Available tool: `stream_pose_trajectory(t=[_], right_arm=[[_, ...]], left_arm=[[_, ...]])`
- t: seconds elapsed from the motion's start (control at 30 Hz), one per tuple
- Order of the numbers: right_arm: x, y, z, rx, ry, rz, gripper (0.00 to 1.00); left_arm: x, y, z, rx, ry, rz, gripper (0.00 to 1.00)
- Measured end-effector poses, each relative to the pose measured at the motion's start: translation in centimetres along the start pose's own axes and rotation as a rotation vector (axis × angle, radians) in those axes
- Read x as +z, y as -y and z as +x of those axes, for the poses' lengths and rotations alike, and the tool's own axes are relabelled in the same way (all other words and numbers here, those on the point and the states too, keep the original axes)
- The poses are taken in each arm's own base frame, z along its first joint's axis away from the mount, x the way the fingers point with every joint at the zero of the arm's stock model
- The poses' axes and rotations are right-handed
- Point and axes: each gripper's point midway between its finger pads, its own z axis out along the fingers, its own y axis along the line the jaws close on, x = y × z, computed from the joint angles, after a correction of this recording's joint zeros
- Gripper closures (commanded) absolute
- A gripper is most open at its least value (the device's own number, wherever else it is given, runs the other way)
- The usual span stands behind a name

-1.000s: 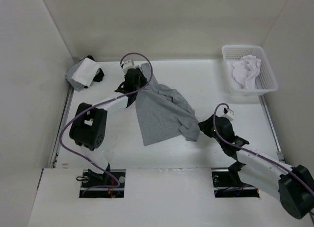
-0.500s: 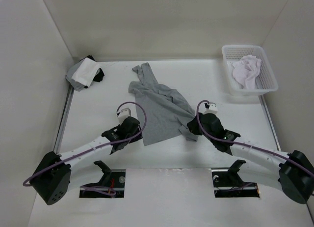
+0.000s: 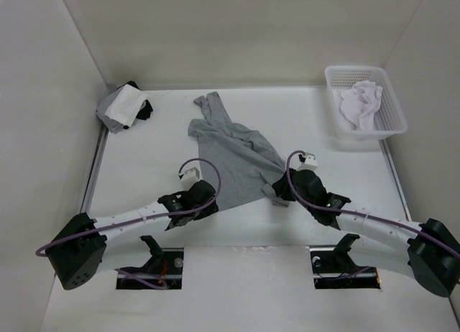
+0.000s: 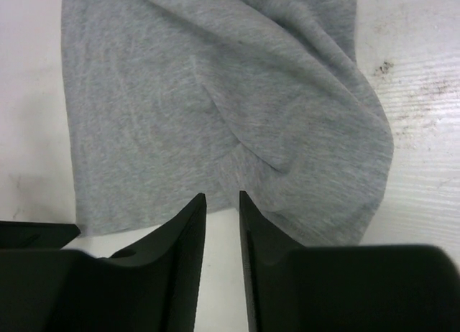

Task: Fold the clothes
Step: Flatten the tank top out

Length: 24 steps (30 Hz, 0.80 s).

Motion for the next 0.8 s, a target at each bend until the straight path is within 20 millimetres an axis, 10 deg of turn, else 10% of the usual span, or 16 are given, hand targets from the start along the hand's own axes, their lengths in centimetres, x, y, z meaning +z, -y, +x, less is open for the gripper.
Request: stream_pose_trajectory(t=[0.23, 0.43, 0.8], right_arm=[[-0.5, 2.9, 0.5, 0.025, 0.018, 0.077, 0.6], [-0.9, 5.0, -0.1, 0.083, 0.042, 0.158, 0.61], [-0.1, 7.1, 3.1, 0.072, -0.095, 0.278, 0.52]], left_arm=[[1.1, 1.4, -0.2, -0.021, 0.011, 0.023, 0.89], [0.5, 0.9, -1.0, -0.015, 0.033, 0.029, 0.95], [-4.2, 0.7, -10.3, -0.15, 0.328, 0.154, 0.95]])
